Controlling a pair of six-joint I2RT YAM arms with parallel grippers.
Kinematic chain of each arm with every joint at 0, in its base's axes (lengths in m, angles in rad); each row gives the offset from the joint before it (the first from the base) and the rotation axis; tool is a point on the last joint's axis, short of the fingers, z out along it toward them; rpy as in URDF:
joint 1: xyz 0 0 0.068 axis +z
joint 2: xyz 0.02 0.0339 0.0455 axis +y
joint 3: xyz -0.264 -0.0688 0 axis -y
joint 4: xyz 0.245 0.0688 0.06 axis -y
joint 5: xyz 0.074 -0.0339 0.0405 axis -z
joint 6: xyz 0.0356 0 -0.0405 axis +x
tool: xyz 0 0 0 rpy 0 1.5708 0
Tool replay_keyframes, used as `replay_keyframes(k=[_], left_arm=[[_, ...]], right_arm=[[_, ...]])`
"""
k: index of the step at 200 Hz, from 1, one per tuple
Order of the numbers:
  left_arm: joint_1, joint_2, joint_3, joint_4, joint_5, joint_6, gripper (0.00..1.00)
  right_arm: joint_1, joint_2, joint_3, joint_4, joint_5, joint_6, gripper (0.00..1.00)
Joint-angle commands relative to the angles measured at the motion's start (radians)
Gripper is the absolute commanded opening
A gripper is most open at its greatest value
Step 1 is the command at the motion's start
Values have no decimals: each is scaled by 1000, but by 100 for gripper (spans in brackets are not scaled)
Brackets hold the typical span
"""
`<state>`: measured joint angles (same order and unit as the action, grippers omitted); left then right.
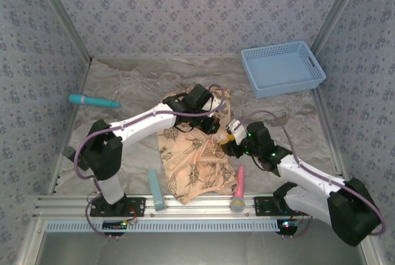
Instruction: Fold the inside-out t-shirt
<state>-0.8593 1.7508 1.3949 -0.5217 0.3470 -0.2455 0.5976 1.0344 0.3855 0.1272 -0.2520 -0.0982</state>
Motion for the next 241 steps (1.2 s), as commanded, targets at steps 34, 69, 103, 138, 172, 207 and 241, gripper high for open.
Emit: replay_keyframes(k=[34,69,103,138,172,207,241], left_arm=[[36,-67,-22,-13,-12,-37,0],[91,-145,-71,-44,-26,-14,0],[118,-224,-128,-44,-49,1,0],[144,-276,-176,-34,-77,9,0],[153,-306,-199,-39,-70,29,0],[153,-336,-241,-16,-52,15,0],[153,-383,-322,14,-37,2,1]], right_arm=[[67,-25,54,-17,30,-74,5],[158,-74,25,-13,-171,-198,0],[270,-8,134,-229,-259,-426,1],[351,16,193,-274,-268,-549,3],[413,30,316,-530,-176,-754,0],[505,31,366,-659,-123,-1008,20],[526,94,381,-583,-230,-967,31]])
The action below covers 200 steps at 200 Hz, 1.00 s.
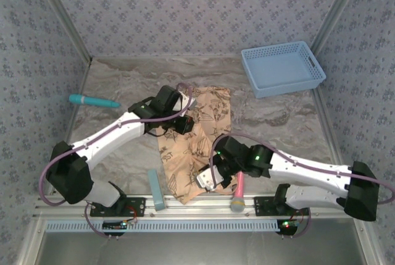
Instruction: Fold the inside-out t-shirt
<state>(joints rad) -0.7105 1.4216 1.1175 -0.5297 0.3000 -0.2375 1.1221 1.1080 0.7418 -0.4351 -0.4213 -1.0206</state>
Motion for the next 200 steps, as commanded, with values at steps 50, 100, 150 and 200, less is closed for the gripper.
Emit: replay_keyframes(k=[50,100,150,200], left_arm=[[6,-143,-165,85,-23,-45,12],[5,-140,-193,121,-16,-64,33],[6,-239,-303,69,-114,-143,57],[9,-202,-399,225,-73,-299,60]], right_arm=[[-141,-93,-44,226,8,193,45],[-243,18,53,325,341,826,53],[-291,150,78,367,277,1000,54],[-298,334,111,433,223,1070,54]])
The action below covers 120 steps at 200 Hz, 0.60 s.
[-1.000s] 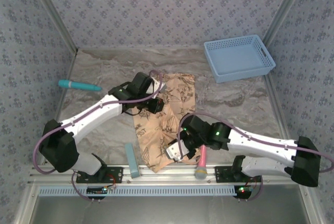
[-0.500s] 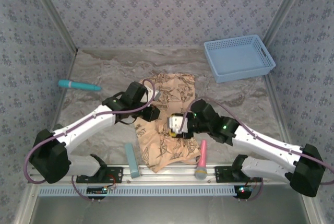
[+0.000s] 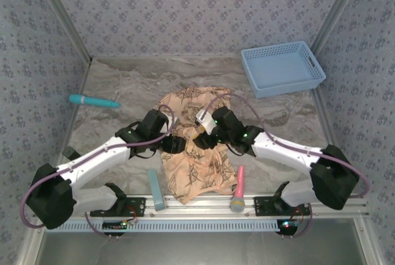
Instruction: Fold the inside-out t-shirt
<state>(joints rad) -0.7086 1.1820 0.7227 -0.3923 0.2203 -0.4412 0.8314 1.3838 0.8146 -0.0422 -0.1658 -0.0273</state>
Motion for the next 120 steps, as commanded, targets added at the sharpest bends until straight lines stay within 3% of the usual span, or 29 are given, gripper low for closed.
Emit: replay_keyframes(k=[1,32,73,120], left_arm=[[7,40,-3,88,5,-97,60],[51,153,41,92,-4,-137,59],[101,290,111,155,80,-167,55],[133,304,141,168,127,-177,55]], right_arm=[[-8,61,41,40,-35,77,54],[-16,125,66,15,5,95,54],[-39,222,138,24,80,218,54],[-66,369,203,86,76,294,52]])
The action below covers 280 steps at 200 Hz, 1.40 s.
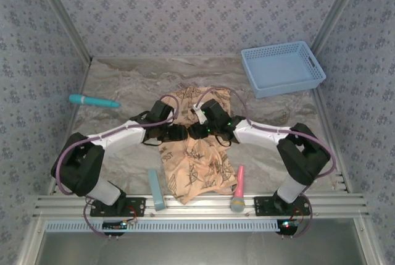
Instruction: Fold the inside-out t-shirt
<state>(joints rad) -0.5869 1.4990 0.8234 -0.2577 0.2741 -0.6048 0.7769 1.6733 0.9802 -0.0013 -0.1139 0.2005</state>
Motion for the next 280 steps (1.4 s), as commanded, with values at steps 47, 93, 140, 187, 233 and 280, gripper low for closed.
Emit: replay_keyframes(k=[47,93,140,187,233,280], left_arm=[[32,-51,20,54,120,-38,57],[29,-63,-13,105,172,-55,58],[26,-47,-7,128,193,-41,58],[5,-44,-9,158,202,0,55],[-18,2,8,192,204,109,44],[-57,20,-9,294,190,221,25]], right_arm=[[-40,117,58,32,-168,78,9],[-37,-51,-13,40,-167,67,0],[-33,-125,-55,72,-171,49,0],[-27,-162,-77,80,-187,50,0],[-16,-191,-88,89,-206,47,0],[-2,-204,-76,84,-218,46,0]])
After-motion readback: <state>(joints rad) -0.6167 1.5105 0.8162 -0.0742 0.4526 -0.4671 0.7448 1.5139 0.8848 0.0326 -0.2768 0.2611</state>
